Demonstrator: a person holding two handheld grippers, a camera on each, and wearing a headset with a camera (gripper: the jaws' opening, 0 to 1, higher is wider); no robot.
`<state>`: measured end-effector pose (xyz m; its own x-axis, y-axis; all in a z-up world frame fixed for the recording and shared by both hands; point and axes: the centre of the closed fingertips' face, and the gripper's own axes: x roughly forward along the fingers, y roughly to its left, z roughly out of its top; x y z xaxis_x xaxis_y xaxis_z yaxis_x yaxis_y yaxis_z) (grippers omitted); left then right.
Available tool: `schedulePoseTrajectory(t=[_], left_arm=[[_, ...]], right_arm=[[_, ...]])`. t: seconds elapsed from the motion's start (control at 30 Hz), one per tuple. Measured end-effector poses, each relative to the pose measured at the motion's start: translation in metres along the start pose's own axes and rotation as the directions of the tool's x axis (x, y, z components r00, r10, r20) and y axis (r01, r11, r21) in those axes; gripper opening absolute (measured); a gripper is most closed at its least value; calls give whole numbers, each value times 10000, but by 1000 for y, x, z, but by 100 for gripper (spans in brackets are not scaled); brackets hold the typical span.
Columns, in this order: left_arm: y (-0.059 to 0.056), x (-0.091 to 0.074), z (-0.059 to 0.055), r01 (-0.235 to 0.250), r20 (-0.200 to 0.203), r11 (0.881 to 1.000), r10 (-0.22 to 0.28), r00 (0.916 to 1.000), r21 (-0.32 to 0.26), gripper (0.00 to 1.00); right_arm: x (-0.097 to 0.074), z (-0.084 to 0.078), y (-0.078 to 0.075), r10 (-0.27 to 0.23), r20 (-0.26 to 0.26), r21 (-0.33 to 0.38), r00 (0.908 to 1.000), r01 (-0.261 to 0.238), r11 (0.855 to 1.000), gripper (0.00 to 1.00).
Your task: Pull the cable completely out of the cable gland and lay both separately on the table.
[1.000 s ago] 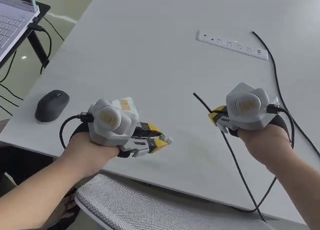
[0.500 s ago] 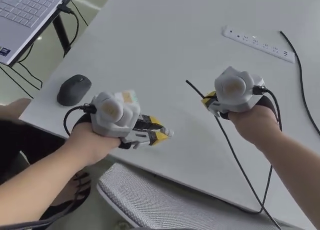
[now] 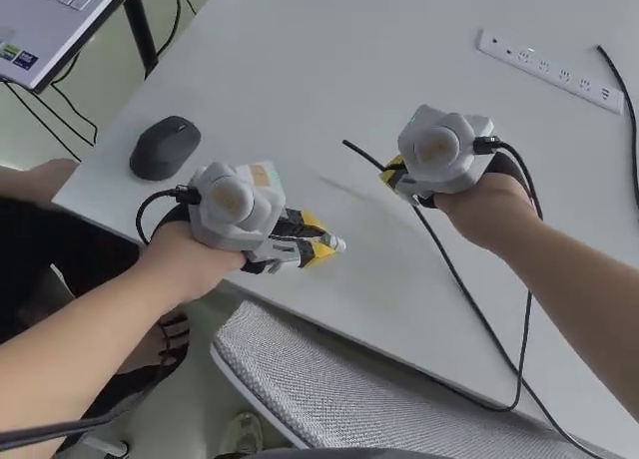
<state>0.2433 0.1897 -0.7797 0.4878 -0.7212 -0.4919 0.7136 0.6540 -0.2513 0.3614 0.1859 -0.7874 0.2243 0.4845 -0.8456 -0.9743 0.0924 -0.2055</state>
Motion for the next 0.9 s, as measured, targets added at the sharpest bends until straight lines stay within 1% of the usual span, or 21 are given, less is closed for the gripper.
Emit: schedulePoseTrajectory(t=[0.07,0.13,0.17,0.27,0.37,0.5,0.67,0.73,0.9], left_arm=[[1,0,-4,-78,12,9999,78,10000,-63,16],[1,-1,-9,-82,-66,9999,82,9999,-89,16],[1,-1,-11,-101,-65,9999,100,9999,-48,16],[3,-1,-13,-154,-100,9999,153,9998,-45,16],[5,-2,-13,-262,-53,9997,262,9996,-27,16],[8,0,-14,-252,-42,9997,252,9997,23,16],[12,5,-20,-251,-128,9997,251,9996,22,16],[12,5,-20,-260,-69,9997,261,9996,9,16],[11,5,-20,-211,-152,9998,211,9997,37,16]], right_arm=[[6,4,9,341,-29,-33,9994,-341,9994,0],[12,9,15,459,-49,-486,9989,-460,9978,0],[14,9,19,532,-102,-574,9985,-537,9969,0],[24,8,28,761,-226,-730,9968,-776,9943,0],[29,7,35,872,-330,-897,9956,-899,9919,0],[35,4,38,904,-394,-933,9951,-937,9912,0],[37,4,42,967,-396,-922,9945,-1000,9907,0],[38,3,42,972,-403,-898,9944,-1005,9909,0],[38,5,40,971,-338,-731,9947,-993,9924,0]])
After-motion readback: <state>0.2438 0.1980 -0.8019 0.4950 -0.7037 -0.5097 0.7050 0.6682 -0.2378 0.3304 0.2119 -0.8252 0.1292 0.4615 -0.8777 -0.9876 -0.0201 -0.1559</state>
